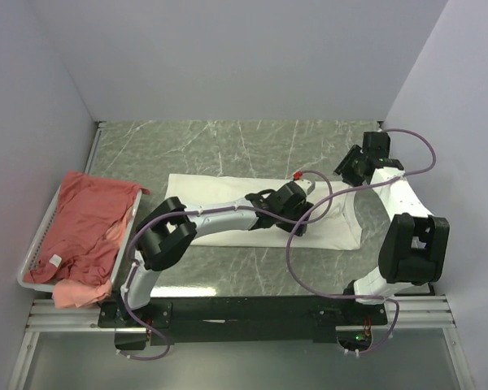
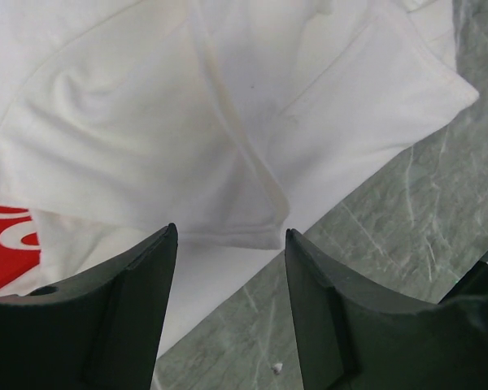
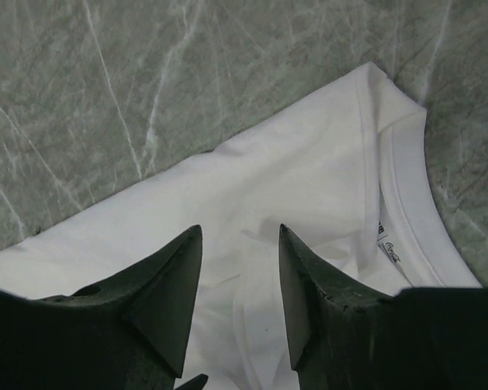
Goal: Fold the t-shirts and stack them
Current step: Fold the tshirt
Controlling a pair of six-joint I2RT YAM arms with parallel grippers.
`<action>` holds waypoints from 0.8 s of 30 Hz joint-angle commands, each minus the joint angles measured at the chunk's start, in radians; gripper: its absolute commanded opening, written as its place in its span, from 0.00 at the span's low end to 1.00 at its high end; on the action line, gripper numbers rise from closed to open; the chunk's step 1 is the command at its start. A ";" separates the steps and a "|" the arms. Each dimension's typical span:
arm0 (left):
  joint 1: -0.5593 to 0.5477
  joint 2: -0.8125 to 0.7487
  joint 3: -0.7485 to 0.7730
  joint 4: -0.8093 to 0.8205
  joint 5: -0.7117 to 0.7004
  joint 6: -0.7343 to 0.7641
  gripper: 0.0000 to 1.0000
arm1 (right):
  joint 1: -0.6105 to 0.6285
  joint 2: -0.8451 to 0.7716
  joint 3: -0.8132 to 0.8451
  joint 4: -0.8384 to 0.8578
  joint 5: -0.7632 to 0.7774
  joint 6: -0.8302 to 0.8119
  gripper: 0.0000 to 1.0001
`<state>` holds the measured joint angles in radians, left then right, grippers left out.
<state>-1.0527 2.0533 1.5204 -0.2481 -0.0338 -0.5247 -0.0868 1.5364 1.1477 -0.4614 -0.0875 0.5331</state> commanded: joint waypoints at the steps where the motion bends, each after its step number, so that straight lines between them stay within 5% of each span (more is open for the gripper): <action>1: -0.021 0.019 0.058 0.021 -0.021 0.040 0.61 | -0.030 0.014 -0.002 0.050 -0.067 -0.007 0.49; 14: -0.049 0.093 0.126 -0.013 -0.063 0.055 0.55 | -0.041 0.068 -0.028 0.113 -0.127 0.004 0.48; 24: -0.049 0.073 0.081 0.015 -0.117 0.012 0.11 | -0.037 0.113 -0.086 0.144 -0.109 -0.013 0.46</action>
<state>-1.0939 2.1525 1.6032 -0.2687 -0.1127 -0.4976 -0.1226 1.6382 1.0733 -0.3580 -0.2039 0.5335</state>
